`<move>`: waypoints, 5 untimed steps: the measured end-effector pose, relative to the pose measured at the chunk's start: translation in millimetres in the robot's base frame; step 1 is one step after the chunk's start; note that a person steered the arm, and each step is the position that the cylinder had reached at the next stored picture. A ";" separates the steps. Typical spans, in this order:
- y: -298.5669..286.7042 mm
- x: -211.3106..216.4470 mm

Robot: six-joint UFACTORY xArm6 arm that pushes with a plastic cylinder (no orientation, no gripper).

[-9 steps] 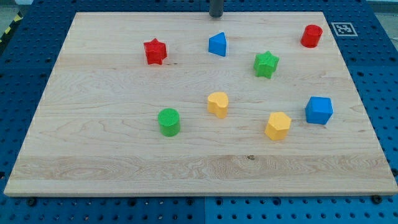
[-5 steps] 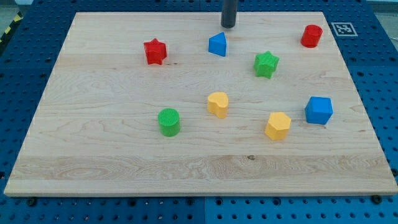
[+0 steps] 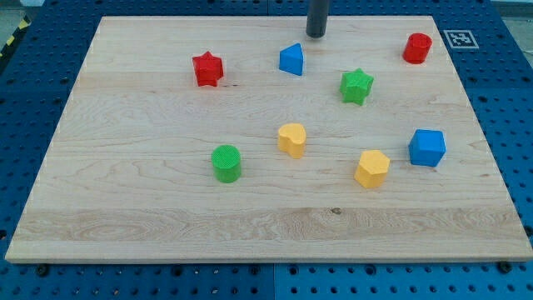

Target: Point your arm towards green star

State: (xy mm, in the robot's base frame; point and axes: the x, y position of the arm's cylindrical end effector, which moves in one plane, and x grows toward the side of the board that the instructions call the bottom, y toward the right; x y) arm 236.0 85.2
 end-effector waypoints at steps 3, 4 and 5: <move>12.0 0.0; 12.0 0.0; 12.0 -0.1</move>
State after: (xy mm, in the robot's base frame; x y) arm 235.9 97.2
